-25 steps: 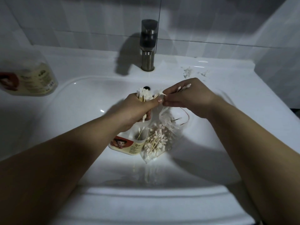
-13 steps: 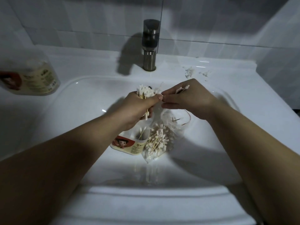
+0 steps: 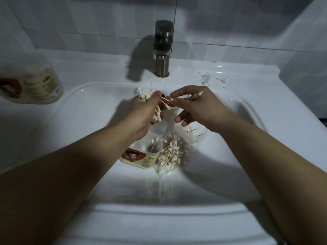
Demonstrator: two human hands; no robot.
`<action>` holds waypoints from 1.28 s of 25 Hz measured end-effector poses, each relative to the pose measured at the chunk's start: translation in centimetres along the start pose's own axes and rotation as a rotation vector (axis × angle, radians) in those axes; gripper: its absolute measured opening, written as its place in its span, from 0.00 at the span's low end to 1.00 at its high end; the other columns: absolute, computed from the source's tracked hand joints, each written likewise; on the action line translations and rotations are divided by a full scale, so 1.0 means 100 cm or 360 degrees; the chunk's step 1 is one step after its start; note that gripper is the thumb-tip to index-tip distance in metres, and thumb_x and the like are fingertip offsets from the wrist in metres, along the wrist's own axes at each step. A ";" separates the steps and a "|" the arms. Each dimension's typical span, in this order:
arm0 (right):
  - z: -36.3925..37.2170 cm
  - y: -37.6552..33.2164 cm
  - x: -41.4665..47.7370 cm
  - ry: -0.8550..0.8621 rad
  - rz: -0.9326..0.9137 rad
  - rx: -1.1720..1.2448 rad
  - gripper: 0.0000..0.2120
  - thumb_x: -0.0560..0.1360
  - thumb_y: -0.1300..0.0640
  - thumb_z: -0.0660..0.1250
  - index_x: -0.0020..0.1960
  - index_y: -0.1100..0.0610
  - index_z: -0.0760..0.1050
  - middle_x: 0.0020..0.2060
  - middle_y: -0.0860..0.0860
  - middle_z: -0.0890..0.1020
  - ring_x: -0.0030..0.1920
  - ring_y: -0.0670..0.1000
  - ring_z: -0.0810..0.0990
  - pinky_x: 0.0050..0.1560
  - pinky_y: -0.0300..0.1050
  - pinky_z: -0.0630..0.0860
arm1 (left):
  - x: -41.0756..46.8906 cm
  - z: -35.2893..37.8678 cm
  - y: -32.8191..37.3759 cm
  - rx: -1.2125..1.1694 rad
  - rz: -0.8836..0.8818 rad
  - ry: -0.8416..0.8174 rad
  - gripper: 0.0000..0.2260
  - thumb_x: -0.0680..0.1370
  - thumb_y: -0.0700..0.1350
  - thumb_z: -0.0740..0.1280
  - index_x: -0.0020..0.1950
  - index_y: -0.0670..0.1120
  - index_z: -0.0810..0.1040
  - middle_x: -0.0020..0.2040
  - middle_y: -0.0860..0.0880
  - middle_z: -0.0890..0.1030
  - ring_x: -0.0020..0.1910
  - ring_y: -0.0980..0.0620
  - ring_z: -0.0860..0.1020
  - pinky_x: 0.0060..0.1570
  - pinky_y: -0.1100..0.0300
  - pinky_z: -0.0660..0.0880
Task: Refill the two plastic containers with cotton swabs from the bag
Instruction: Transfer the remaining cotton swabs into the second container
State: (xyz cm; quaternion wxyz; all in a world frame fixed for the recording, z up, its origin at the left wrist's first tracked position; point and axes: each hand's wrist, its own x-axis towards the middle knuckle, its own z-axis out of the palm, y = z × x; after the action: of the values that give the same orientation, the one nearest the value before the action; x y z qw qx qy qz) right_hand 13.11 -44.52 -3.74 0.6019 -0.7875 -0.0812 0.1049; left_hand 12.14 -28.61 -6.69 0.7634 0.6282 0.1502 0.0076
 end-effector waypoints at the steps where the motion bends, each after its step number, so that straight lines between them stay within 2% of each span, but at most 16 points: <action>1: 0.000 0.000 0.000 -0.0014 0.0002 -0.0035 0.11 0.78 0.60 0.71 0.60 0.58 0.77 0.40 0.57 0.87 0.30 0.57 0.83 0.27 0.45 0.78 | -0.001 0.000 0.002 -0.0011 -0.0004 0.0014 0.09 0.84 0.46 0.65 0.48 0.44 0.81 0.37 0.47 0.85 0.37 0.50 0.83 0.46 0.52 0.82; 3: 0.001 0.002 0.000 -0.0108 0.0032 -0.0052 0.14 0.78 0.59 0.71 0.62 0.57 0.75 0.40 0.56 0.87 0.30 0.55 0.82 0.26 0.44 0.75 | -0.002 0.001 0.003 -0.0012 -0.0009 0.0041 0.09 0.84 0.46 0.65 0.48 0.44 0.80 0.42 0.44 0.85 0.41 0.46 0.84 0.51 0.47 0.82; 4: 0.003 0.002 -0.001 -0.0167 0.0045 -0.0042 0.11 0.79 0.61 0.70 0.61 0.59 0.77 0.42 0.58 0.87 0.31 0.54 0.82 0.27 0.44 0.76 | -0.002 0.001 0.003 -0.0015 -0.0006 0.0062 0.09 0.84 0.46 0.65 0.48 0.44 0.79 0.42 0.44 0.84 0.41 0.46 0.84 0.51 0.46 0.83; 7: 0.003 0.005 0.000 -0.0223 0.0084 0.0049 0.05 0.80 0.66 0.67 0.53 0.67 0.79 0.46 0.62 0.86 0.35 0.56 0.83 0.34 0.43 0.80 | 0.002 -0.001 0.003 -0.0030 -0.0015 0.0123 0.12 0.83 0.47 0.66 0.42 0.44 0.77 0.32 0.49 0.79 0.31 0.53 0.79 0.48 0.49 0.82; 10: 0.000 0.007 0.004 -0.0147 0.0107 0.0182 0.03 0.79 0.68 0.67 0.52 0.66 0.78 0.45 0.65 0.85 0.36 0.58 0.82 0.38 0.45 0.82 | 0.008 -0.007 0.003 0.0077 -0.0025 0.0082 0.13 0.80 0.51 0.71 0.40 0.45 0.78 0.29 0.50 0.76 0.28 0.52 0.75 0.41 0.53 0.76; 13: -0.001 0.008 0.004 -0.0141 0.0106 0.0222 0.12 0.78 0.67 0.70 0.60 0.65 0.75 0.42 0.65 0.85 0.36 0.59 0.82 0.39 0.46 0.82 | 0.004 -0.008 -0.001 0.0287 -0.0083 -0.0183 0.11 0.77 0.51 0.75 0.46 0.44 0.82 0.29 0.51 0.78 0.29 0.51 0.74 0.38 0.57 0.73; 16: -0.001 0.008 0.002 -0.0190 0.0120 0.0153 0.20 0.78 0.69 0.69 0.67 0.61 0.71 0.41 0.65 0.85 0.36 0.59 0.83 0.41 0.47 0.82 | -0.001 -0.007 -0.004 0.0384 -0.0098 -0.0278 0.09 0.78 0.48 0.74 0.47 0.42 0.82 0.33 0.48 0.80 0.31 0.50 0.74 0.36 0.57 0.73; 19: 0.000 0.008 0.001 -0.0222 0.0143 0.0113 0.24 0.76 0.72 0.69 0.70 0.61 0.70 0.46 0.69 0.84 0.37 0.59 0.84 0.45 0.49 0.84 | 0.003 -0.006 -0.005 0.0360 -0.0024 -0.0198 0.10 0.79 0.49 0.73 0.48 0.43 0.81 0.32 0.48 0.78 0.30 0.50 0.75 0.37 0.56 0.73; 21: 0.000 0.008 0.001 -0.0228 0.0198 0.0157 0.24 0.75 0.73 0.70 0.68 0.63 0.71 0.48 0.72 0.82 0.40 0.60 0.85 0.49 0.50 0.85 | 0.009 -0.008 -0.003 0.0245 0.0017 -0.0083 0.10 0.80 0.51 0.71 0.47 0.44 0.81 0.34 0.49 0.81 0.32 0.52 0.76 0.39 0.54 0.74; 23: -0.002 0.009 0.001 -0.0235 0.0261 0.0254 0.20 0.75 0.75 0.69 0.65 0.66 0.73 0.50 0.73 0.82 0.44 0.62 0.86 0.50 0.49 0.84 | 0.010 -0.008 0.000 0.0120 0.0034 -0.0038 0.10 0.82 0.49 0.69 0.46 0.44 0.82 0.39 0.49 0.86 0.33 0.53 0.78 0.39 0.55 0.75; 25: -0.003 0.011 0.002 -0.0252 0.0298 0.0323 0.16 0.76 0.76 0.67 0.62 0.69 0.74 0.50 0.70 0.83 0.48 0.61 0.86 0.51 0.47 0.84 | 0.009 -0.008 0.002 0.0066 0.0041 -0.0016 0.12 0.83 0.47 0.66 0.44 0.45 0.84 0.40 0.50 0.86 0.33 0.56 0.79 0.38 0.57 0.75; 28: -0.004 0.011 0.004 -0.0259 0.0267 0.0296 0.10 0.77 0.74 0.66 0.58 0.69 0.76 0.49 0.67 0.84 0.50 0.60 0.87 0.51 0.46 0.84 | 0.006 -0.007 0.002 0.0018 0.0058 0.0008 0.13 0.84 0.44 0.65 0.41 0.45 0.83 0.36 0.51 0.84 0.32 0.57 0.78 0.38 0.56 0.74; 32: -0.003 0.008 0.001 -0.0292 0.0270 0.0126 0.14 0.79 0.70 0.67 0.64 0.66 0.71 0.50 0.66 0.85 0.41 0.58 0.86 0.42 0.45 0.84 | 0.007 -0.005 0.005 0.0064 0.0063 0.0068 0.13 0.83 0.47 0.67 0.40 0.45 0.77 0.28 0.52 0.78 0.27 0.55 0.75 0.39 0.55 0.74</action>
State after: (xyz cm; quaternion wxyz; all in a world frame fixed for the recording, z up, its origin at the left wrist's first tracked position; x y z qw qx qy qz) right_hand 13.33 -45.00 -4.42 0.6116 -0.7542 -0.0648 0.2303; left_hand 12.83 -27.87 -6.41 0.7469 0.6460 0.1541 0.0331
